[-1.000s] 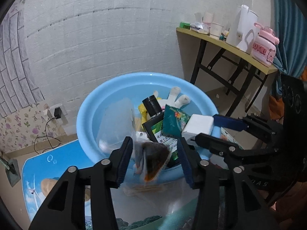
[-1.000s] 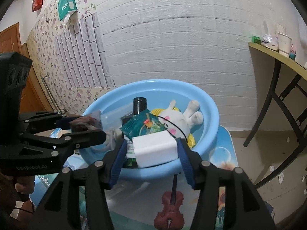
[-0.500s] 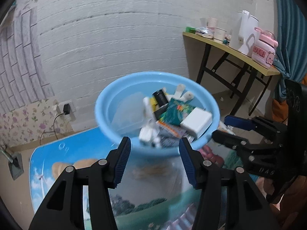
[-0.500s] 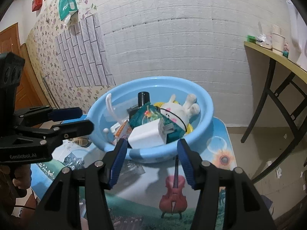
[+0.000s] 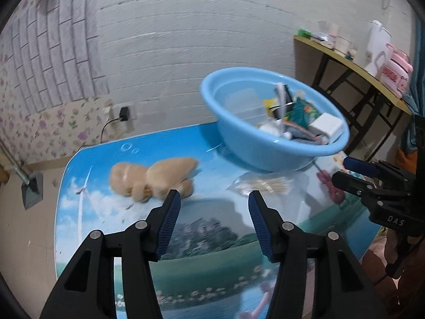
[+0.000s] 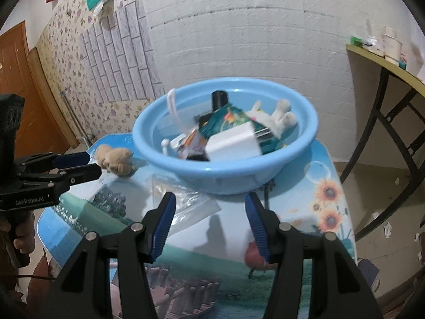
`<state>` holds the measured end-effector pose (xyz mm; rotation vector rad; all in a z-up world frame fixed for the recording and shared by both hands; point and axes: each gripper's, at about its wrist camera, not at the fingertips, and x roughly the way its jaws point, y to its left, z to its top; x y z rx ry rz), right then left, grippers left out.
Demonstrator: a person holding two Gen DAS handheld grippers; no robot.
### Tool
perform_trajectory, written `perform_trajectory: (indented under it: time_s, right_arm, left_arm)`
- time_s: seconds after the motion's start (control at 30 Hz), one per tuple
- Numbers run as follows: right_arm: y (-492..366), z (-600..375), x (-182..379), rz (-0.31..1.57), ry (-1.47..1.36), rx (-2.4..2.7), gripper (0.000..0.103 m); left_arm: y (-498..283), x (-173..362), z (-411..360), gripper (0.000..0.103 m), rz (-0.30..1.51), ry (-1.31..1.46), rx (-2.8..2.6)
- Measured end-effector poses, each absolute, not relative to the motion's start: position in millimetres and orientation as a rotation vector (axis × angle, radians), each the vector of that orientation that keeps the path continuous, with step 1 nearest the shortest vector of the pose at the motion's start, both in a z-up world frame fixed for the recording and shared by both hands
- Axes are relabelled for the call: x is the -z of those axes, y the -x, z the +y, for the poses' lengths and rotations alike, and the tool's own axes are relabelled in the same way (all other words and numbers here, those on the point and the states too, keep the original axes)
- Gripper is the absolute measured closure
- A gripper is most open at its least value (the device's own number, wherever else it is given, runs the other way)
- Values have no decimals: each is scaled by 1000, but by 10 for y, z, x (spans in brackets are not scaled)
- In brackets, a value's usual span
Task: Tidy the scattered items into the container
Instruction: 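Grasp the tan plush toy with left tool while right tool reaches the cotton swab bag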
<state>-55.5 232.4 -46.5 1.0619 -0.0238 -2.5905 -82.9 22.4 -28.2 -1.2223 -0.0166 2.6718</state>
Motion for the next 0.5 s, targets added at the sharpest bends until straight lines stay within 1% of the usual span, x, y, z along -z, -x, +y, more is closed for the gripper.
perform_trajectory:
  time_s: [0.07,0.1,0.17,0.23,0.33,0.4,0.47,0.5]
  right_arm:
    - [566,2269,497,-30,-1077,2584,49]
    - [576,2255,513,-36,-1086,2579,49]
    - [593,2208,552,-43,-1109,2568,49]
    - [610,2160,595,-40,-1131,2556,48]
    - [639,2077,635,-28,-1155,2539,47]
    - [660,2029,667,-18,-1169,2528,47]
    - [695,1997,712,-9,-1188,2521,47]
    - [712,1982,731,-5,-1196,2520,47]
  left_arm:
    - [824,315,125,41,-22,1230,-2692]
    - [829,325,96,39,-24,1233,-2703]
    - [852,348,30,30,-34,1245,-2723]
    - [877,372,-66,27,-57,1257,-2747]
    - [932,406,-196,27,-97,1268,-2764]
    - [967,436,-259,25,-99,1279,-2777]
    - [1022,486,-324,20,-96,1297,-2789]
    - [1053,518,-358,20,-97,1309,-2791]
